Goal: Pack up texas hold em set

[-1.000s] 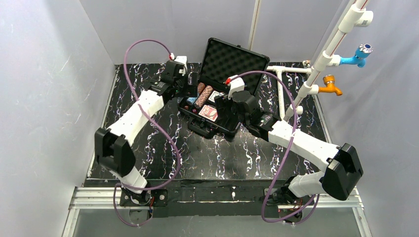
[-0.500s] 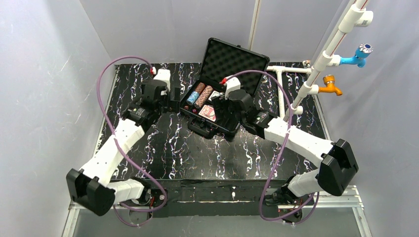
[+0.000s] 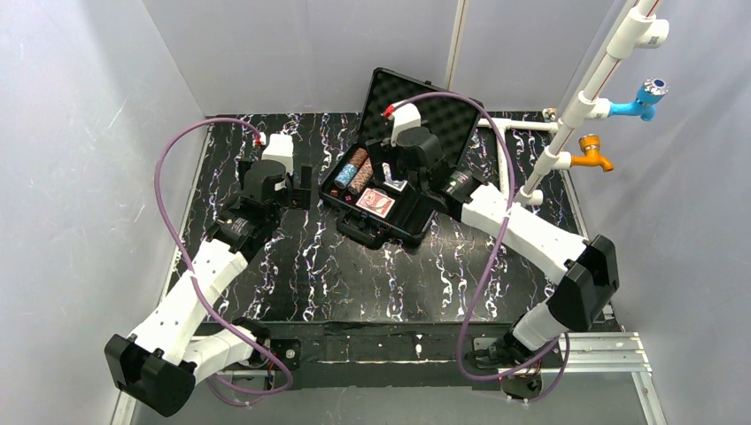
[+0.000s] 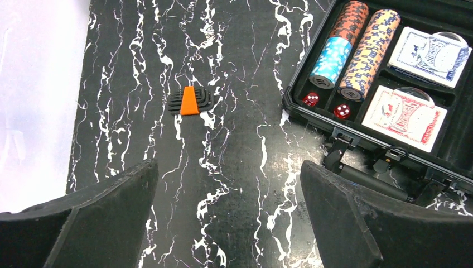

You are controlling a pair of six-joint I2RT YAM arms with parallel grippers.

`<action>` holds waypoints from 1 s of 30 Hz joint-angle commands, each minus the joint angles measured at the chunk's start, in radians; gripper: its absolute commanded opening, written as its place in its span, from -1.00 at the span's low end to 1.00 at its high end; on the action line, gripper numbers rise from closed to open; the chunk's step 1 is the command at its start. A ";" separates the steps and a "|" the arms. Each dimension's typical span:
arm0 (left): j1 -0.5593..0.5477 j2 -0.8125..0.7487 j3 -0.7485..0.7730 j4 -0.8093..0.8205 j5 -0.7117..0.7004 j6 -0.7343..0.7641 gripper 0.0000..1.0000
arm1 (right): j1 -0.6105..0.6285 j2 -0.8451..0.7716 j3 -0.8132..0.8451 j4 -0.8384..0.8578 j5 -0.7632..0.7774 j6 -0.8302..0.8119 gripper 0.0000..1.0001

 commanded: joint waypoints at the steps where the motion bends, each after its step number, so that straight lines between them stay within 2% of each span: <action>1: 0.002 -0.039 -0.017 0.024 -0.045 0.031 0.97 | -0.029 0.067 0.163 -0.075 0.064 -0.055 0.96; 8: 0.002 -0.051 -0.026 0.029 -0.050 0.043 0.97 | -0.094 0.249 0.437 -0.216 0.100 -0.116 0.96; 14: 0.001 -0.055 -0.032 0.032 -0.061 0.042 0.97 | -0.195 0.405 0.685 -0.357 0.152 -0.157 0.96; 23: 0.001 -0.043 -0.032 0.032 -0.060 0.076 0.97 | -0.303 0.546 0.856 -0.406 0.226 -0.192 0.96; 30: 0.002 -0.041 -0.032 0.030 -0.053 0.077 0.97 | -0.315 0.641 0.969 -0.365 0.318 -0.279 0.96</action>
